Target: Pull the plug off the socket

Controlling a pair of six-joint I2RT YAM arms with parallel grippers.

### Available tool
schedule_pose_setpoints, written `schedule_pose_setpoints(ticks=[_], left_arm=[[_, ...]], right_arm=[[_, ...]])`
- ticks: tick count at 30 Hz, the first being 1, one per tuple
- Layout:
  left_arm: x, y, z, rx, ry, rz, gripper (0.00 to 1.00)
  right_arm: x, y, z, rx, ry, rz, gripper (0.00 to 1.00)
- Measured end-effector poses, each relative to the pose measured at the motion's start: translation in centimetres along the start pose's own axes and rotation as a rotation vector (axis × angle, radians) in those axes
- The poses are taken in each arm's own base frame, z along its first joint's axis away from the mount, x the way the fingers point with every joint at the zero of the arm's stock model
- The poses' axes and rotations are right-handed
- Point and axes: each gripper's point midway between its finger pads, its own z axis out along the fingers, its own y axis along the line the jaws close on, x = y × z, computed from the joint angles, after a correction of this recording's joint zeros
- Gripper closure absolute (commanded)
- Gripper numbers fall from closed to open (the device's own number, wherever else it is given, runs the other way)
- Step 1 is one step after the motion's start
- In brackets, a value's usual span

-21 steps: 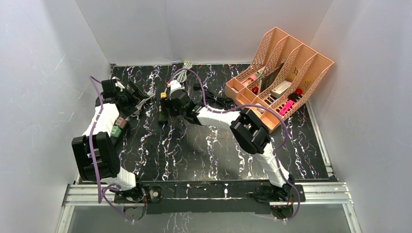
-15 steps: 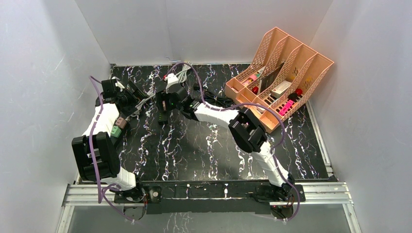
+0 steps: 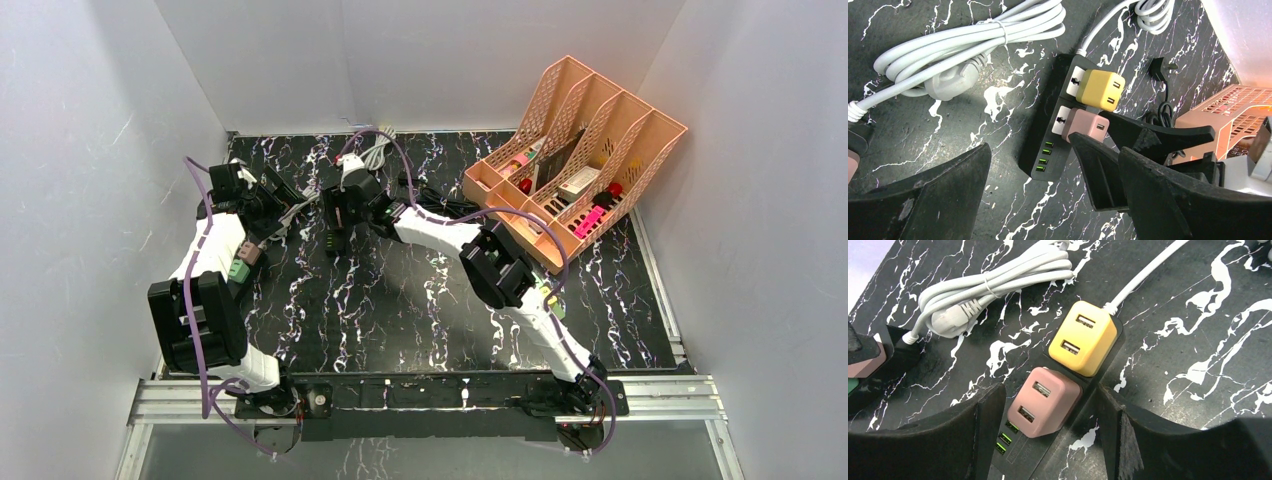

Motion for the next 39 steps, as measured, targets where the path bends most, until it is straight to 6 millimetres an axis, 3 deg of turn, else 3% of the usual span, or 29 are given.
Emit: schedule_pose_setpoints(ticks=[5,10,12,14,15,21,28,32,39], left_arm=[[0.1,0.1,0.1,-0.001,0.004,-0.001,0.02],[0.7,0.3,0.4,0.007,0.018,-0.003,0.02],[1.2,0.4,0.5,0.013,0.032,-0.003,0.02],[2.0,0.6,0.7,0.011,0.052,-0.004,0.02],[2.4,0.8,0.8,0.01,0.061,-0.004,0.02],[6.0,0.8,1.4,0.016,0.14,0.023,0.02],[11.5,-4.0,2.0,0.118,0.234,0.163,0.02],[11.7,-4.8,2.3,0.141,0.229,0.17,0.02],[12.2,-4.9,3.3,0.14,0.237,0.171,0.04]], right_arm=[[0.6,-0.1,0.6,0.002,0.02,0.001,0.33],[1.4,-0.3,1.1,0.005,0.039,0.002,0.46],[1.3,-0.5,1.1,0.009,0.042,0.004,0.62],[1.1,-0.7,1.1,0.006,0.039,0.015,0.93],[1.0,-0.8,1.1,0.002,0.041,0.023,1.0],[0.9,-2.9,0.7,-0.047,0.042,0.152,1.0],[0.6,-7.1,-1.2,-0.121,0.065,0.331,1.0],[0.7,-8.5,-2.2,-0.142,0.068,0.391,1.0],[1.1,-7.1,-2.9,-0.206,0.087,0.431,1.0]])
